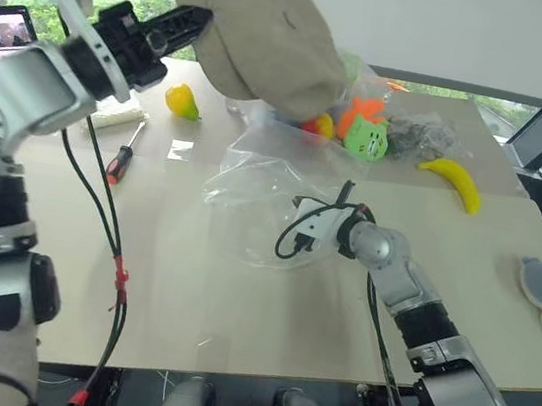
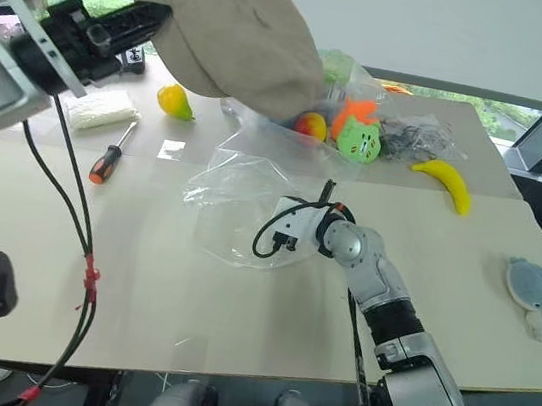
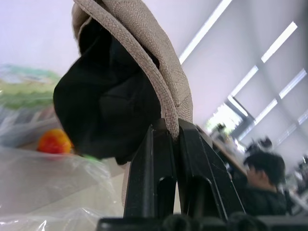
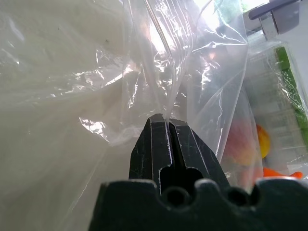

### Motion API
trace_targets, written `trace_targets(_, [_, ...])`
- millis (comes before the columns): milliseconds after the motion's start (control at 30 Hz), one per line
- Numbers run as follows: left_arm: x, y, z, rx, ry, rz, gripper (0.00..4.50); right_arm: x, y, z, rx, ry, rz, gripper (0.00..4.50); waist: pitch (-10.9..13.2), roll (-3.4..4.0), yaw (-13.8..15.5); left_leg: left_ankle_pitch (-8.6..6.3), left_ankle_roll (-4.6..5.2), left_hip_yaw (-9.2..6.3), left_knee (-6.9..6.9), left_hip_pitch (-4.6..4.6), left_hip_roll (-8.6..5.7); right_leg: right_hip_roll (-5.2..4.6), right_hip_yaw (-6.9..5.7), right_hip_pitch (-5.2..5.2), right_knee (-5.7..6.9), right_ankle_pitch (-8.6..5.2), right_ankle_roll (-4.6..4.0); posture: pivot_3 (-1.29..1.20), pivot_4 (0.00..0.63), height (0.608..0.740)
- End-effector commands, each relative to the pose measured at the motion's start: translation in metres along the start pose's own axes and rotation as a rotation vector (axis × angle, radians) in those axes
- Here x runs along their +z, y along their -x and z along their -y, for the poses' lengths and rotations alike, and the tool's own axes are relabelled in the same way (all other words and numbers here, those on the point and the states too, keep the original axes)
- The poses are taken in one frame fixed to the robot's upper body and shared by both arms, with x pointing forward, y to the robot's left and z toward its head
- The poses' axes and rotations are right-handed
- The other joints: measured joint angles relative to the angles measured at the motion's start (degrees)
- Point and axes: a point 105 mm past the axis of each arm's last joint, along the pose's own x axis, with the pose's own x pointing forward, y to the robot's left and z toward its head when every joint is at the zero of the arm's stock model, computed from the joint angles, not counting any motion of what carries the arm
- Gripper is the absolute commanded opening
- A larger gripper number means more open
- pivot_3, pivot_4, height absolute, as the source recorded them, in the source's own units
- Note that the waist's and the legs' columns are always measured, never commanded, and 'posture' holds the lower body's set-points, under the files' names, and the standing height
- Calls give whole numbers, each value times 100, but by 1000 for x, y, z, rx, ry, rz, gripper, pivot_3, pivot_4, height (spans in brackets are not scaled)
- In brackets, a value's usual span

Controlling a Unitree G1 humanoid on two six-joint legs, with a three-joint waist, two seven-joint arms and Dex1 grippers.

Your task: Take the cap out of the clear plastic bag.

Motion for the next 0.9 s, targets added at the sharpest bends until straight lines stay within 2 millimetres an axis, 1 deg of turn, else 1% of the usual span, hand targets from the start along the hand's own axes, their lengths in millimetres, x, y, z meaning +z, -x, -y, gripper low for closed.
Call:
trace_targets(33, [11, 12, -41, 263, 20, 132, 7, 3, 9, 16, -53, -10, 7, 0, 0, 0, -6, 0, 0, 2, -1, 1, 0, 0, 2, 0, 0, 0, 0, 0, 150, 738])
trace_targets(100, [0, 20, -65, 385, 66, 130, 7, 2, 11, 15, -54, -11, 2, 0, 0, 0, -3, 0, -1, 2, -4, 5, 0, -2, 2, 1, 2, 0, 0, 0, 150, 738])
trace_targets(167, [-20, 32, -89, 516, 123, 84, 7, 2, 12, 15, -54, -13, -1, 0, 0, 0, 8, 0, -1, 2, -5, 4, 0, -1, 1, 1, 1, 0, 0, 0, 150, 738])
trace_targets(200, [-29, 38, -97, 559, 147, 71, 7, 3, 13, 15, -54, -14, -2, 0, 0, 0, 17, 0, -1, 1, -4, 3, 0, -2, 0, 1, 1, 0, 0, 0, 150, 738])
trace_targets(267, [-46, 48, -109, 623, 175, 28, 7, 3, 13, 15, -53, -16, -4, 0, 0, 0, 32, 0, -2, 0, -3, 3, -1, -4, -2, 2, 1, 1, 1, 0, 150, 738])
trace_targets(333, [-61, 55, -116, 655, 180, -25, 7, 3, 12, 15, -53, -19, -3, 0, 0, 0, 33, 0, -1, -1, -2, 1, -2, -5, -4, 2, 0, 1, 2, 0, 150, 738])
trace_targets(400, [-69, 60, -122, 679, 216, -37, 717, 4, 11, 15, -52, -20, -1, 0, 0, 0, 48, 0, -2, -2, -2, 0, -1, -3, -5, 2, 0, 1, 1, 0, 150, 738])
trace_targets(433, [-72, 63, -124, 695, 216, -57, 929, 4, 11, 15, -52, -21, 0, 0, 0, 0, 54, 0, -2, -2, -2, 2, -2, -4, -5, 4, 0, 1, 2, 0, 150, 738])
trace_targets(467, [-73, 66, -125, 705, 217, -64, 1561, 4, 11, 16, -53, -25, 2, 0, 0, 0, 53, 0, -2, -3, -2, 2, -3, -4, -7, 6, 0, 1, 2, 0, 150, 738])
trace_targets(500, [-74, 68, -126, 717, 209, -80, 1625, 4, 12, 17, -55, -31, 3, 0, 0, 0, 49, 0, -2, -3, -2, 2, -3, -4, -8, 6, 0, 1, 2, 0, 150, 738])
trace_targets(533, [-75, 72, -127, 738, 170, -121, 2006, 4, 12, 18, -58, -44, 4, 0, 0, 0, 47, 0, -2, -3, 0, 3, -5, -5, -7, 8, 0, 1, 2, 0, 150, 738])
trace_targets(567, [-76, 75, -128, 751, 144, -149, 2240, 4, 13, 18, -59, -53, 5, 0, 0, 0, 44, 0, -2, -3, 1, 3, -4, -4, -6, 9, 0, 2, 2, 0, 150, 738])
trace_targets(600, [-76, 78, -129, 765, 115, -179, 2605, 3, 14, 19, -61, -63, 6, 0, 0, 0, 39, 0, -1, -3, 1, 3, -5, -4, -6, 8, 1, 2, 2, 0, 150, 738])
trace_targets(633, [-80, 81, -126, 749, 34, -265, 2924, 2, 16, 20, -64, -80, 6, 0, 0, 0, 33, 0, -2, -3, 1, 3, -3, -1, -6, 8, 1, 2, 2, 0, 150, 738])
trace_targets(667, [-84, 84, -118, 708, -92, -376, 3260, 1, 18, 22, -65, -96, 6, 0, 0, 0, 11, 0, -2, -3, 1, 3, -4, -1, -6, 6, 4, 1, 2, 0, 150, 738])
trace_targets(700, [-91, 89, -106, 646, -267, -524, 3575, 0, 20, 23, -65, -111, 5, 0, 0, 0, -10, -1, -2, -2, -1, 2, -2, 4, -4, 4, 2, 2, 2, 0, 150, 738])
trace_targets(733, [-102, 103, -94, 575, -459, -718, 3950, -2, 23, 25, -63, -118, 2, 0, 0, 0, -20, -1, -3, -1, -3, -1, -3, 8, -4, 0, 5, 1, 2, 0, 150, 738])
trace_targets(767, [-112, 116, -88, 526, -564, -858, 4249, -2, 25, 26, -61, -121, -1, 0, 0, -1, -50, -2, -5, 0, -4, -5, -2, 12, -4, -1, -1, 1, 2, 0, 150, 738])
trace_targets(800, [-117, 127, -85, 484, -637, -951, 4438, -3, 26, 27, -61, -121, -3, 0, 1, 1, -69, -3, -7, 1, -10, -9, -4, 13, -3, -7, -2, 1, 2, 0, 150, 738])
trace_targets(833, [-118, 133, -79, 427, -683, -1007, 4438, -3, 28, 28, -53, -124, -2, 0, 2, 9, -70, -4, -6, 4, -16, -6, -6, 12, -1, -7, -4, 1, 2, 0, 150, 738])
trace_targets(867, [-117, 136, -75, 384, -710, -1033, 4438, -3, 28, 29, -46, -126, -1, 0, 1, 20, -57, -4, -6, 9, -22, 0, -7, 10, 1, -3, -9, 0, 2, 0, 150, 738])
trace_targets(900, [-116, 129, -63, 289, -730, -1020, 4438, -1, 29, 31, -39, -136, 7, 0, 3, 23, -44, -4, -6, 12, -26, 9, -2, 8, 0, 4, -20, -3, 3, 0, 150, 738])
